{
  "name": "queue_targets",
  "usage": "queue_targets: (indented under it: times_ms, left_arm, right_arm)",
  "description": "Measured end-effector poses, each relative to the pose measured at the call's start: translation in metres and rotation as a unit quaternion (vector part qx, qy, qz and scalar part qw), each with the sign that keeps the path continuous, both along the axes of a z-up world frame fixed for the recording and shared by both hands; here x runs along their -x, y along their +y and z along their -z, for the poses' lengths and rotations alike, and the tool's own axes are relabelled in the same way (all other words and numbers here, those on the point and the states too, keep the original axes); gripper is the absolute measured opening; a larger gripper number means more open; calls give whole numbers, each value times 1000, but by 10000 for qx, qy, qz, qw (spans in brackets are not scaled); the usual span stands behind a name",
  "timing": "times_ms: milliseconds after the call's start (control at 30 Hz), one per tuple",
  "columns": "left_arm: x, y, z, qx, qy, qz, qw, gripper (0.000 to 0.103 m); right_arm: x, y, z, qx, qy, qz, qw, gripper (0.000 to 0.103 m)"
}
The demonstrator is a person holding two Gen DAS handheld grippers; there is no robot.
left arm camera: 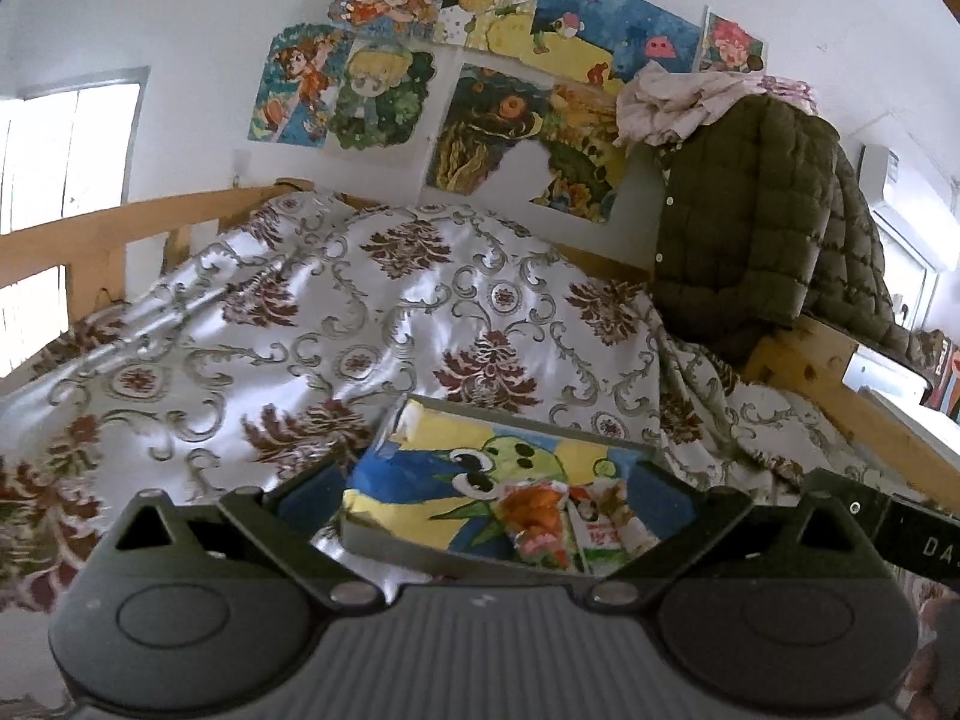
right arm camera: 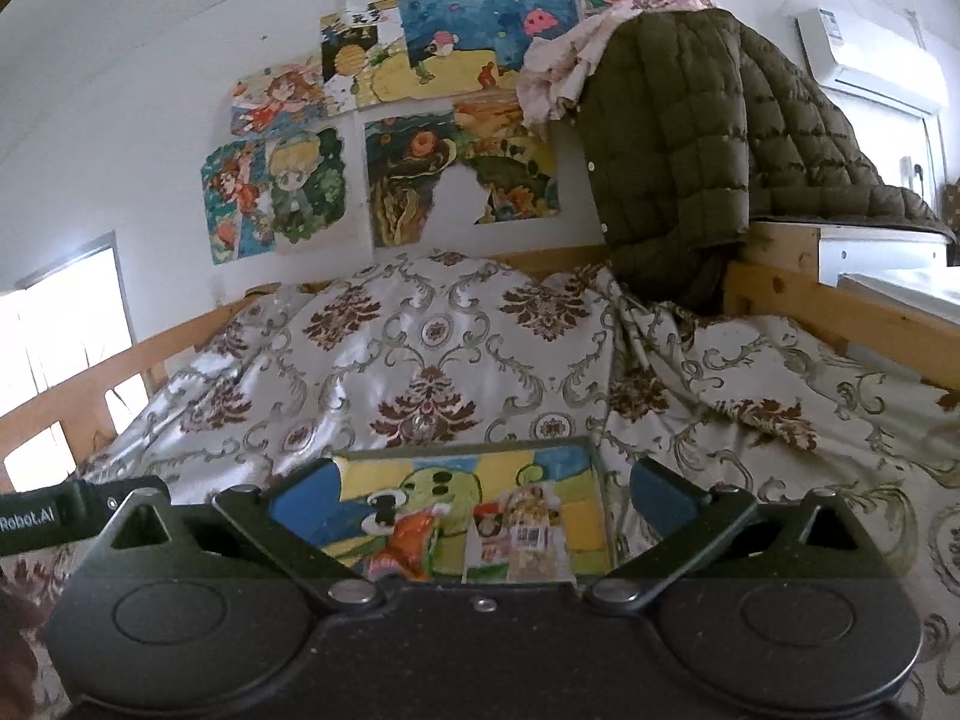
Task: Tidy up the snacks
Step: 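Withdraw both open tools from the tray back over the remaining snacks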
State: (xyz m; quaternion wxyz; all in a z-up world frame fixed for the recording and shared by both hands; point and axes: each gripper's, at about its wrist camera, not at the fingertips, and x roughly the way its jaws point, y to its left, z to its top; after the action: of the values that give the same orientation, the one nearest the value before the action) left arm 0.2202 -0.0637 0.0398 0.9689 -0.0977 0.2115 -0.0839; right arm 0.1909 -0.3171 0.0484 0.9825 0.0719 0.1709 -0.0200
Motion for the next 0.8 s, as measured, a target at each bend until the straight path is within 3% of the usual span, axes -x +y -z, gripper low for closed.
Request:
queue_targets:
  times_ms: [533,800]
  left_arm:
    - [80,36,11,-468,101,-177,9987,103]
    - [105,42,27,-746,400,-136,9963,103]
  right_arm:
    - [75,42,16,98,299,-154,9994,102]
    - [96,52,27,27,555,-183,9983,102]
